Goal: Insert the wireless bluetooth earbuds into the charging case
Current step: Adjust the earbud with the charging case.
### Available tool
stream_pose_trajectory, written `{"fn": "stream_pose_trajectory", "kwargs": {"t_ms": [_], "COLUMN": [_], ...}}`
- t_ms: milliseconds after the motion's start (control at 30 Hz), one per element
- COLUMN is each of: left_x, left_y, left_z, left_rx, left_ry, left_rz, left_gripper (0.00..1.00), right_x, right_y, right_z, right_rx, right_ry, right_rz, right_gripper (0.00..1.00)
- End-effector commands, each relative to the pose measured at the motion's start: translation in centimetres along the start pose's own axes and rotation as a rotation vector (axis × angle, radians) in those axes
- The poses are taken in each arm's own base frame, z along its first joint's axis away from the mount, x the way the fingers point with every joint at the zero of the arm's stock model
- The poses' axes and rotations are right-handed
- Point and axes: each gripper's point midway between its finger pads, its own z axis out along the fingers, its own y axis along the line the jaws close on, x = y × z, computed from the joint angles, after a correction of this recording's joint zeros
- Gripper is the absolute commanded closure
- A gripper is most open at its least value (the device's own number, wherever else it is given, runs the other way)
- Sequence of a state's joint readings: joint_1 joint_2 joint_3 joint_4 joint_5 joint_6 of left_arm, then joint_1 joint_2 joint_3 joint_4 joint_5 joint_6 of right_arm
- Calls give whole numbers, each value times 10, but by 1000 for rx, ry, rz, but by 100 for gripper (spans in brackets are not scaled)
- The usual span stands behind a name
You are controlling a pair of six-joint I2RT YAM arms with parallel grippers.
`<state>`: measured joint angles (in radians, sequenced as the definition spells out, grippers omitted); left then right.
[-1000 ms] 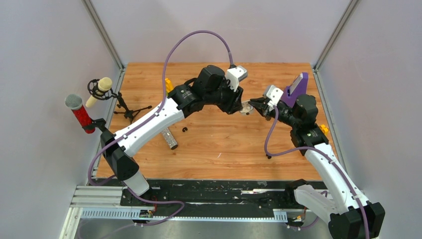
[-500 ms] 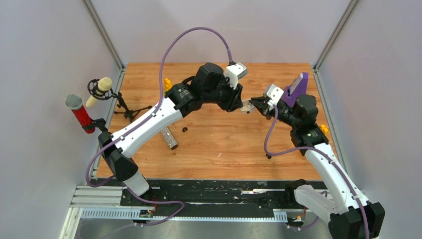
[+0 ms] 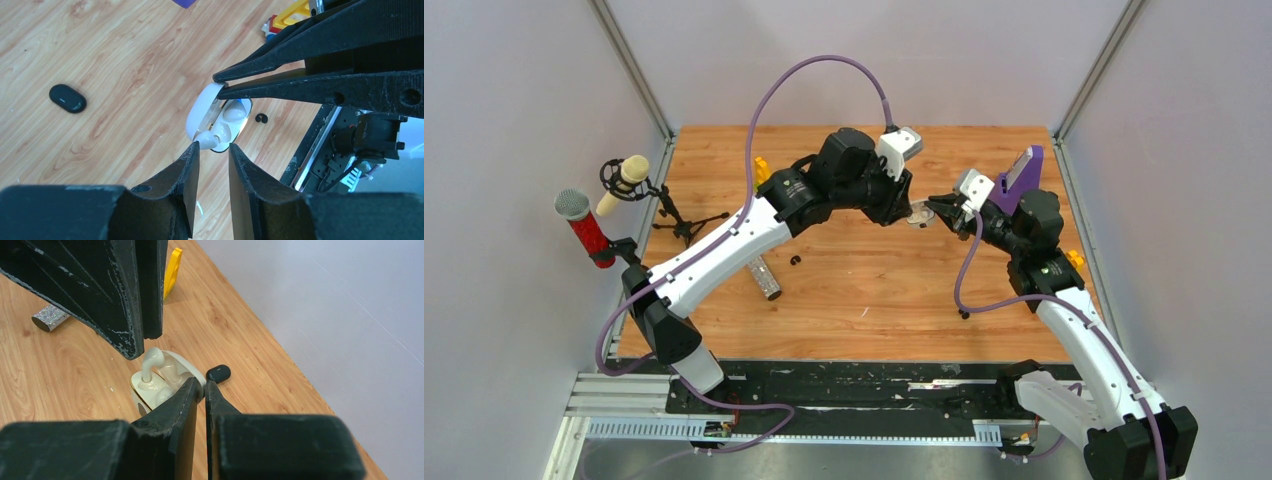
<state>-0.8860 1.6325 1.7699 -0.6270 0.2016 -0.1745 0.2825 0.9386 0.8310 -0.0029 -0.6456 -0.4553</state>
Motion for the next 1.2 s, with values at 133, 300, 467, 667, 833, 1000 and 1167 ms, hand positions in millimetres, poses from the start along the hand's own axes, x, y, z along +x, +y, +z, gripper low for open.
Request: {"fn": "stream_pose_trajectory", "kwargs": {"t_ms": [133, 300, 467, 667, 833, 1000, 1167], "left_x": [2, 6, 9, 8, 8, 5, 2], "left_y": [9, 10, 9, 5, 0, -5, -7], "left_z": [0, 4, 7, 11, 13, 13, 12], "left_rx": [-63, -66, -59, -35, -7, 15, 26], "left_ry": [0, 13, 23, 27, 32, 29, 23], "left_rz": [-4, -10, -15, -24, -32, -32, -32], "left_gripper": [65, 64, 65, 65, 66, 67, 68], "right_x": [-16, -16, -17, -16, -15, -14, -13], "right_y": [-3, -3, -3, -1, -2, -2, -1], "right_z": [-3, -3, -3, -3, -3, -2, -1], "right_rx": [10, 9, 8, 1, 3, 3, 0], "right_ry": [-53, -54, -55, -55, -53, -51, -49], "right_rz": [-50, -45, -45, -45, -45, -45, -42], "right_gripper": [100, 100, 100, 100, 100, 100, 100]}}
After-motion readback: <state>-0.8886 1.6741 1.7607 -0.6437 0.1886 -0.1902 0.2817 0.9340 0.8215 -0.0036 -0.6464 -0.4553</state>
